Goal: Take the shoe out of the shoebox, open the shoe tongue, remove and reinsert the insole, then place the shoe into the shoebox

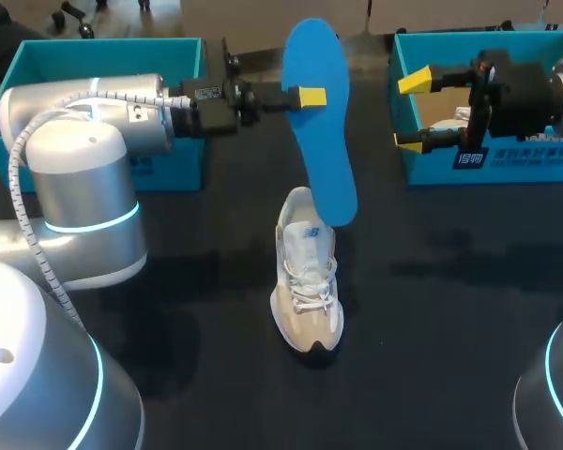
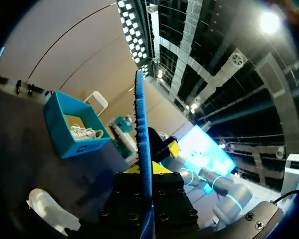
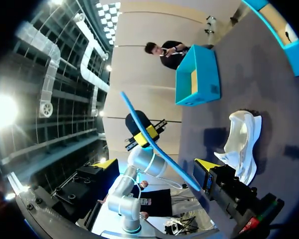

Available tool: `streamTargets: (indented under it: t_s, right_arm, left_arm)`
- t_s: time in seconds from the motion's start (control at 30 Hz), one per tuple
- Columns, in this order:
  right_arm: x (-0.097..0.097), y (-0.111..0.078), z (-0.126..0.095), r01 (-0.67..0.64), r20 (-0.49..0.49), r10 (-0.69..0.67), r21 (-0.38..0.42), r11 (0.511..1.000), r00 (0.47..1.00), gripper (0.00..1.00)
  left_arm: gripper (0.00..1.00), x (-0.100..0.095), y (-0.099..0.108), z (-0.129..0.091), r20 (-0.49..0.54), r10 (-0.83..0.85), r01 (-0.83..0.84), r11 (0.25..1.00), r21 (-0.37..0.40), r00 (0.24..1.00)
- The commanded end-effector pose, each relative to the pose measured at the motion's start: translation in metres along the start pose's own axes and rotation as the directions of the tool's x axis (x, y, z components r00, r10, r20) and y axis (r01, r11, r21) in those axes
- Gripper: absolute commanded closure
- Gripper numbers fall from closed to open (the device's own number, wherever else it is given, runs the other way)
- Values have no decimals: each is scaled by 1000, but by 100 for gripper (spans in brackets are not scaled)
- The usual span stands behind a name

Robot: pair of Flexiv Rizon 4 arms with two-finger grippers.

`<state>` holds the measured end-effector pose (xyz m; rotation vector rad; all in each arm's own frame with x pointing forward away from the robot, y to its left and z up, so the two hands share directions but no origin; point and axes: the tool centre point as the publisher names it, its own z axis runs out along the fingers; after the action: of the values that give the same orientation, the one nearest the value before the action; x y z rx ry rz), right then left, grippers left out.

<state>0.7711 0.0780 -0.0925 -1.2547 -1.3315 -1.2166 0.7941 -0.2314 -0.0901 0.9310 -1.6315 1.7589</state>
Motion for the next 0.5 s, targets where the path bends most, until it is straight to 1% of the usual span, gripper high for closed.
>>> streamTargets:
  t_s: [0.03, 0.1, 0.13, 0.17, 0.27, 0.37, 0.5]
  right_arm:
    - [0, -1, 0, -1, 2, 1, -2, 1000, 1000, 0]
    - [0, -1, 0, -1, 2, 1, -2, 1000, 1000, 0]
    - [0, -1, 0, -1, 2, 1, -2, 1000, 1000, 0]
    - [1, 0, 1, 0, 21, 0, -2, 1000, 1000, 0]
    - [1, 2, 4, 20, 60, -20, 3, 1000, 998, 0]
    - [5, 2, 6, 41, 102, -39, -19, 999, 994, 0]
    - [14, 0, 10, 44, 159, -36, -46, 998, 987, 0]
  left_arm:
    - [100, 2, 0, 2, 13, -75, 75, 997, 1, 997]
    - [100, 2, 0, 2, 13, -75, 75, 997, 1, 997]
    - [100, 2, -2, 1, 3, -133, 133, 991, 2, 991]
    - [100, 0, -3, 1, 4, -151, 151, 988, -15, 989]
    - [100, -5, -7, 0, -11, -235, 235, 972, -23, 972]
    - [100, -10, -7, -1, -17, -295, 295, 955, -32, 955]
    - [100, -17, -5, -2, -8, -373, 372, 927, -49, 928]
